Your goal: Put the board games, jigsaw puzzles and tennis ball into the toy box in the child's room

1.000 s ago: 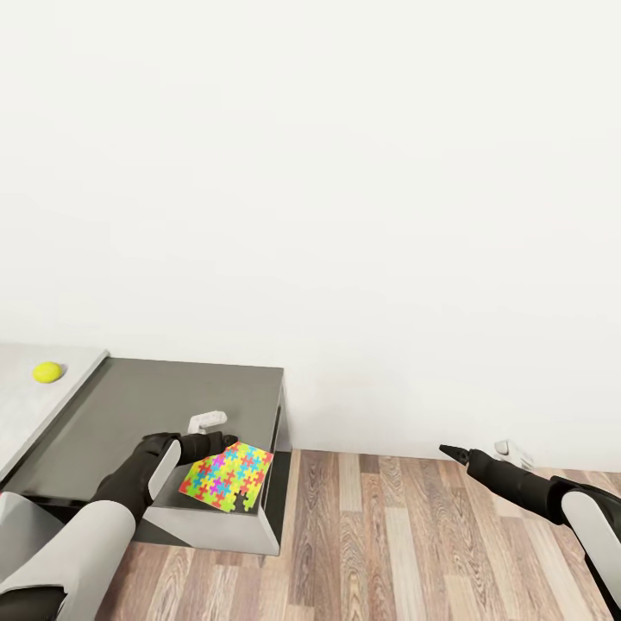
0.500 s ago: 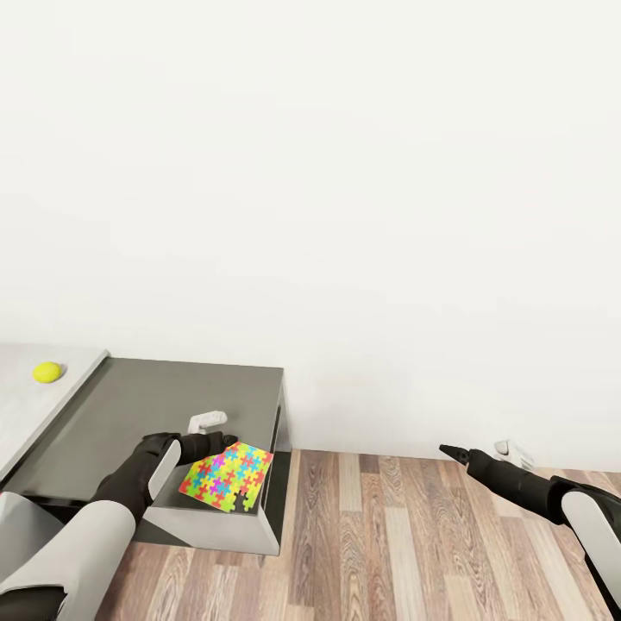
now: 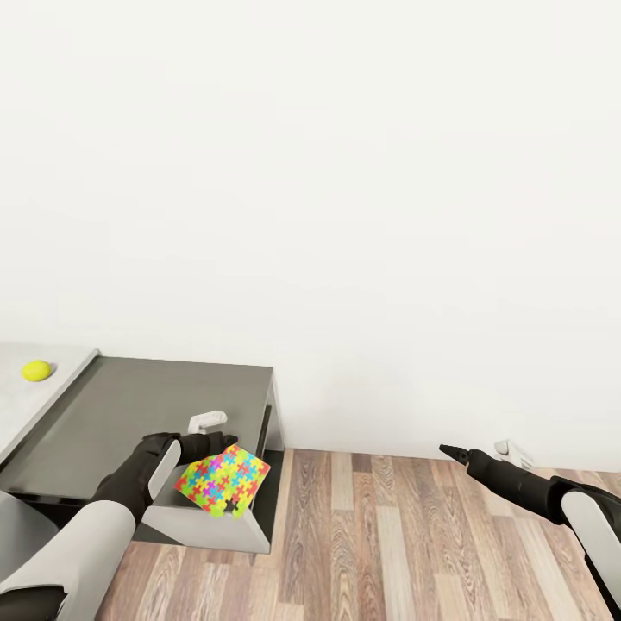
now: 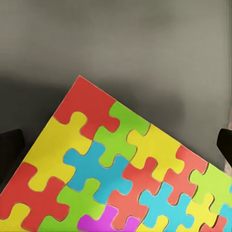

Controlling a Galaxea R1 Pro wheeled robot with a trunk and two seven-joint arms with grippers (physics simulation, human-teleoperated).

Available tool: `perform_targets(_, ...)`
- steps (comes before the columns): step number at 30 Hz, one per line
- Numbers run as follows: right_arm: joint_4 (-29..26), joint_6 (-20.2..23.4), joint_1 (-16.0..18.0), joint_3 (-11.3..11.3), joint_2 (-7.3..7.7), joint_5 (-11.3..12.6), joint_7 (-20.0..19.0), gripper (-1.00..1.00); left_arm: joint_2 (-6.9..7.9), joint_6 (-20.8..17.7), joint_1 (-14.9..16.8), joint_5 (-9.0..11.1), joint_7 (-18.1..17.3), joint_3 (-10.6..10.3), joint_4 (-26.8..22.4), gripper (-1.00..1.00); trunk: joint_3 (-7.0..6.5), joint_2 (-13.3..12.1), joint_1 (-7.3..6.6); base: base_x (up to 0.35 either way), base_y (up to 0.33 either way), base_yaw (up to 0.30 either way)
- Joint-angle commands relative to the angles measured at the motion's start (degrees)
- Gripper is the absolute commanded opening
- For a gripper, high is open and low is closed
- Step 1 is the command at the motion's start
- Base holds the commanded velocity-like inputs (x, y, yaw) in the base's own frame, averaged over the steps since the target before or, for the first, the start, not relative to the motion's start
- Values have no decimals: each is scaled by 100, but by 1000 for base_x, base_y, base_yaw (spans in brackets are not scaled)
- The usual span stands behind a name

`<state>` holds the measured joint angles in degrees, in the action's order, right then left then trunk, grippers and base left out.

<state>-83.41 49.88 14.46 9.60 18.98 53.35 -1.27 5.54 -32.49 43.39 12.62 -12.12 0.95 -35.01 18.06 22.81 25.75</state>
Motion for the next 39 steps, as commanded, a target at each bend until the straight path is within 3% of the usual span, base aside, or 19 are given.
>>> perform_targets(1, -3, 30, 4, 7, 0, -9, -13, 100, 0, -38, 3, 21, -10, 10, -6, 100, 10, 10, 3, -1, -16, 0)
perform_targets(39, 0, 30, 4, 7, 0, -9, -13, 100, 0, -38, 3, 21, -10, 10, -6, 100, 10, 10, 3, -27, -23, 0)
